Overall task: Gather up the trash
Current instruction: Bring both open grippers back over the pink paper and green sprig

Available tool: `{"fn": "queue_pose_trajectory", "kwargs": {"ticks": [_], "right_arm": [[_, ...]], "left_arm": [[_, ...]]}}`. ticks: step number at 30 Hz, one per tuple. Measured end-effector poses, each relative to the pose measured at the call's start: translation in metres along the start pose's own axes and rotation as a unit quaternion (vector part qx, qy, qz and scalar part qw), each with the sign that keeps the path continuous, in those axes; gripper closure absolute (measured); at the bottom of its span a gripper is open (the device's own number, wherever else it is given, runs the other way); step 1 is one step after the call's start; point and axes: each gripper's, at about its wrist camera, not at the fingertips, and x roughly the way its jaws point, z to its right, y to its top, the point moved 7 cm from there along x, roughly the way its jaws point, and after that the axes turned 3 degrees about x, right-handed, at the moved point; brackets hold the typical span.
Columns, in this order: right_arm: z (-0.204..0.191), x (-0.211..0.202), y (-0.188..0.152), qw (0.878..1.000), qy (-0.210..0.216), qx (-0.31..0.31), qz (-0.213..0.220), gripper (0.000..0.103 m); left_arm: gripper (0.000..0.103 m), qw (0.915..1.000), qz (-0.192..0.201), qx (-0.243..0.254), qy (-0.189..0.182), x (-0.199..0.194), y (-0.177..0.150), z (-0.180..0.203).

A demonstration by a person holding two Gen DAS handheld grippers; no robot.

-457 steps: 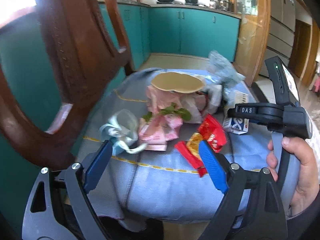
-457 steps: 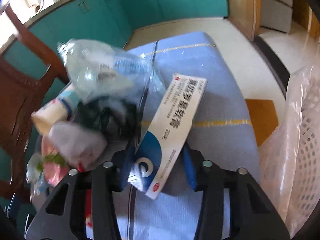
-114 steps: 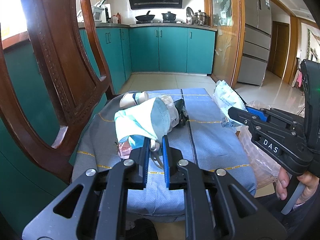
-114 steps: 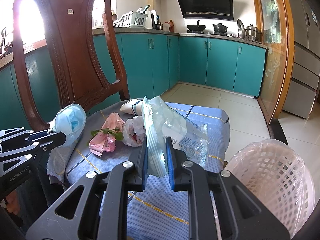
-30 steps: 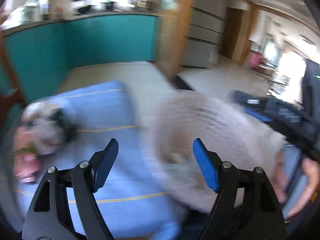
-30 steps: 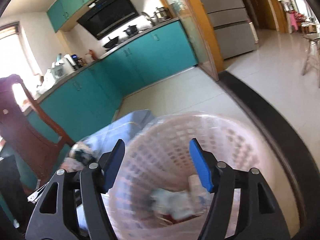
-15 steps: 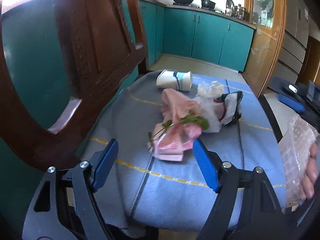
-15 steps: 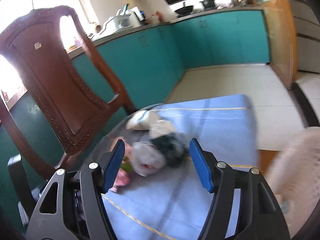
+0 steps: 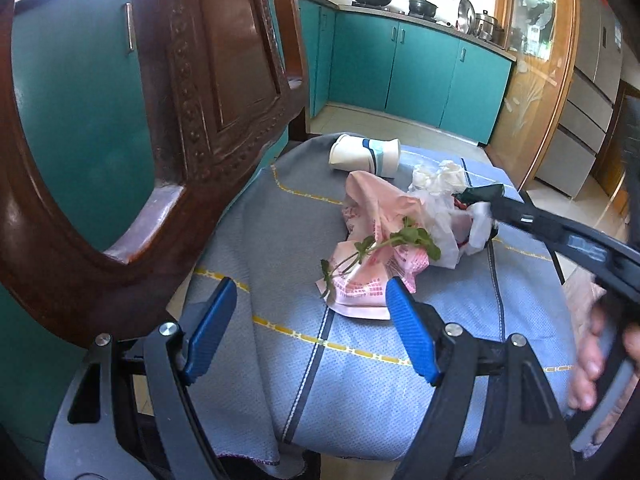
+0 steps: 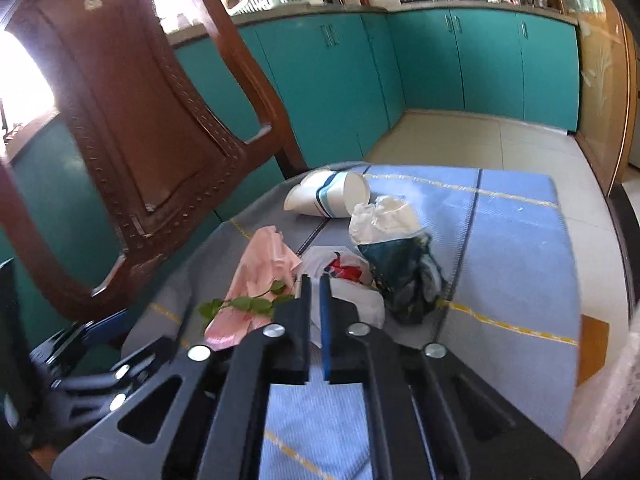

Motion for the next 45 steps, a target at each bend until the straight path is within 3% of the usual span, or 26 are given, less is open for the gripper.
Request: {"fn": "queue_pose_trajectory", "kwargs": {"ticks": [6,8,10,12,14,15,18,19,21,23,32,34,37,40,42,43,45], "right_arm": [[0.024,-0.073,0.002,0.998,0.003,0.018,0.065,0.1],[0.033,-0.079,0.005,0.997,-0.004,0.026,0.074,0.1],[0.042,-0.07,0.001,0.997,-0.006,0.05,0.055,0.092],[0.039,-0.051,-0.001,0.997,0.016,0.071,0.033,0.068],[0.027,-0.032,-0.001,0.998,0.011,0.057,0.017,0.044],[0.02,-0.019,-0.001,0.999,0.0,0.041,0.012,0.043],[0.011,0.015,-0.004,0.999,-0.03,0.011,-0.008,0.046],[0.01,0.021,-0.005,0.999,-0.033,0.011,-0.011,0.054],[0.01,0.033,-0.012,0.999,-0.025,0.015,-0.031,0.092],[0.01,0.029,-0.014,0.999,-0.02,0.012,-0.033,0.101],[0.014,-0.086,0.008,0.997,-0.008,0.001,0.082,0.102],[0.029,-0.092,0.008,0.996,-0.015,0.019,0.08,0.102],[0.043,-0.077,0.0,0.998,-0.012,0.05,0.041,0.102],[0.04,-0.066,-0.009,0.999,-0.025,0.037,0.019,0.102],[0.035,-0.059,-0.013,0.999,-0.028,0.026,0.007,0.101],[0.034,-0.056,-0.014,0.999,-0.027,0.024,0.003,0.101],[0.032,-0.047,-0.017,0.999,-0.028,0.021,-0.008,0.086]], "left_arm": [[0.026,1.0,-0.004,0.001,-0.005,0.005,-0.003,0.005],[0.026,1.0,-0.003,0.003,-0.004,0.005,-0.003,0.009],[0.026,1.0,-0.004,0.003,-0.005,0.005,-0.004,0.014],[0.026,0.9999,-0.005,0.008,-0.008,0.006,-0.005,0.02],[0.026,0.9998,-0.005,0.02,-0.006,0.005,-0.006,0.027],[0.026,0.9997,-0.005,0.024,-0.006,0.004,-0.007,0.028],[0.026,0.9995,-0.006,0.03,-0.005,0.001,-0.009,0.029],[0.026,0.9995,-0.007,0.031,-0.005,0.0,-0.009,0.028],[0.026,0.9995,-0.006,0.03,-0.004,-0.002,-0.009,0.025],[0.026,0.9996,-0.007,0.026,-0.002,-0.002,-0.009,0.02],[0.026,0.9998,-0.009,0.014,-0.006,0.002,-0.011,0.017],[0.026,0.9998,-0.011,0.016,-0.011,0.006,-0.006,0.02],[0.029,0.9994,-0.001,0.028,-0.018,0.018,0.01,0.027],[0.04,0.9976,-0.029,0.057,-0.028,0.047,0.017,0.037],[0.069,0.9964,-0.048,0.064,-0.028,0.061,0.015,0.038],[0.077,0.9961,-0.056,0.063,-0.027,0.063,0.014,0.037],[0.082,0.9964,-0.054,0.051,-0.04,0.057,0.012,0.036]]}}
